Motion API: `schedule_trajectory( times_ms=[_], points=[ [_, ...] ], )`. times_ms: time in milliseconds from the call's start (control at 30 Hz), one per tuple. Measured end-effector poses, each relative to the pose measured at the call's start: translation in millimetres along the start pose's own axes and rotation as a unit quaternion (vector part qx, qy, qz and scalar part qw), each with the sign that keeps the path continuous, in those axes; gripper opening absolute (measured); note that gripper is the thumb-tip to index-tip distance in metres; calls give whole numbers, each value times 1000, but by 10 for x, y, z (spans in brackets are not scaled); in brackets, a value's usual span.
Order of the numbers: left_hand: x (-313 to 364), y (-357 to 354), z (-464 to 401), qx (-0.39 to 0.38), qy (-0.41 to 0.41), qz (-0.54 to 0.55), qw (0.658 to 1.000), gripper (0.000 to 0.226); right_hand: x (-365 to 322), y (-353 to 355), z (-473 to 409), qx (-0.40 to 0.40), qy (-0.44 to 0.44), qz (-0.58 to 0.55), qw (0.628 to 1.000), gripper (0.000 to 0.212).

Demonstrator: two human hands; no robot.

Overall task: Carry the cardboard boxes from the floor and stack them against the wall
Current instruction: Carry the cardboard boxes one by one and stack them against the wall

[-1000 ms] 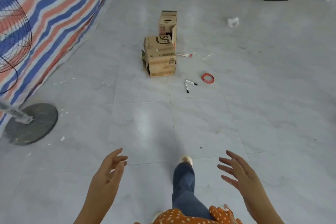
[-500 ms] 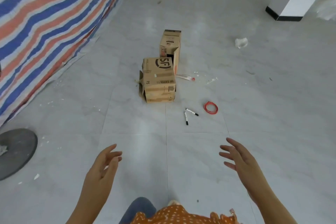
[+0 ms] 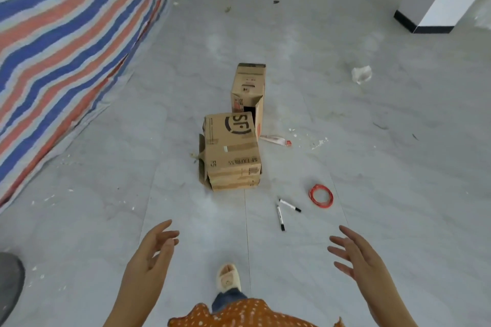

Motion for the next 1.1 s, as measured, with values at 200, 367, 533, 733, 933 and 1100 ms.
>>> schedule_trajectory(
  times_ms=[200,367,533,733,933,1100],
  points=[
    [423,39,-1227,-6,-4,-9,1000,31,-731,-357,-1027,-4,13,8,1000,26],
    [399,-190,-1927,6,33,-13,999,33,-937,-508,-1830,-31,-16,47,998,30],
    [350,-436,-2503,84,102,24,991,35,-1239,-642,-2890,-79,-46,69,993,26],
    [262,-832,-3350,76,157,-14,985,26,-1461,-956,-4089,-154,-73,144,975,29],
    [-510,-1311,-4429,49,214,-35,975,28,-756,-1491,-5182,-172,-139,179,959,30],
    [-1949,-1743,-5364,52,285,-40,956,33,550,-2044,-6068,-163,-189,182,951,24]
  ],
)
Point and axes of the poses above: each hand's wrist, its own z-axis away from the middle knuckle, its own y-axis out of the back of the hand, x = y × z, the point moved 5 cm from there along -z, towards the middle knuckle, and after that the axes turned 3 degrees about -x, right-handed, at the moved point
